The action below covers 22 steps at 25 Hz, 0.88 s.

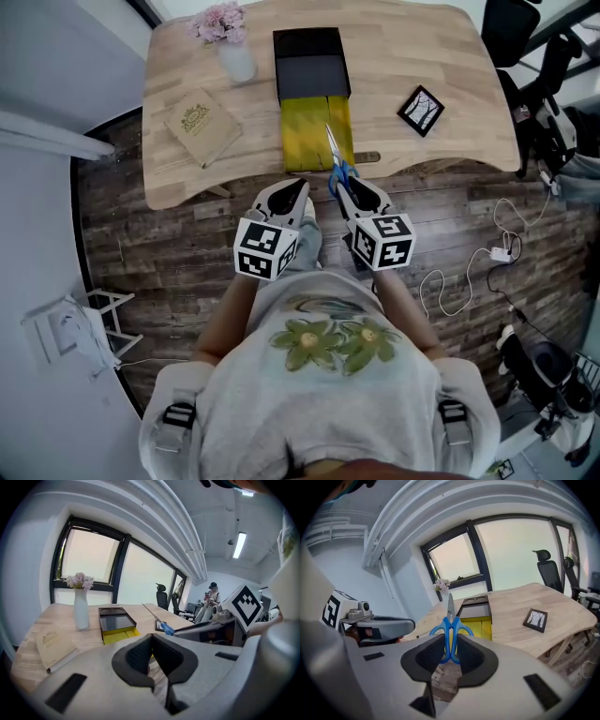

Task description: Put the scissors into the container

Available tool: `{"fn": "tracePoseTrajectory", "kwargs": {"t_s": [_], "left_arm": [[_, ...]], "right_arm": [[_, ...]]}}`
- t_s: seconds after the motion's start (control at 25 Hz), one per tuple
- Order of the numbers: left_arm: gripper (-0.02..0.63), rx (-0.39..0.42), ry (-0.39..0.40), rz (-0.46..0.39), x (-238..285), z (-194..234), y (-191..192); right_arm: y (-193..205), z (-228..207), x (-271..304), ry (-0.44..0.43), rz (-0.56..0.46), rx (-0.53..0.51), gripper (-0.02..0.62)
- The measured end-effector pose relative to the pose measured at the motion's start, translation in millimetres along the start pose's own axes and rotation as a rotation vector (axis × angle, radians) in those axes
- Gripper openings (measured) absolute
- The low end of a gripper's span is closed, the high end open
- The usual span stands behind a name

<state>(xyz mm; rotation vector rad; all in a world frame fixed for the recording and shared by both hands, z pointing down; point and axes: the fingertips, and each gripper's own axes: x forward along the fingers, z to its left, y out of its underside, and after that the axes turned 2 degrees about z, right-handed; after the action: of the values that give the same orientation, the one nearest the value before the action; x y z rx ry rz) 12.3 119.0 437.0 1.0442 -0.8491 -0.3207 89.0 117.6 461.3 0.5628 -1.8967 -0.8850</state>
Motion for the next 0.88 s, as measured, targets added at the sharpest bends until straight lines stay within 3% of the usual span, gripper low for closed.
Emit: {"fn": "tracePoseTrajectory", "kwargs": {"t_s": [0.88], "left_arm": [[0.008,-0.084,-0.024,-0.01,34,72,-38]], "right_arm": [[-35,-13,61,-0.004,0.116,-0.049,0.08]]}}
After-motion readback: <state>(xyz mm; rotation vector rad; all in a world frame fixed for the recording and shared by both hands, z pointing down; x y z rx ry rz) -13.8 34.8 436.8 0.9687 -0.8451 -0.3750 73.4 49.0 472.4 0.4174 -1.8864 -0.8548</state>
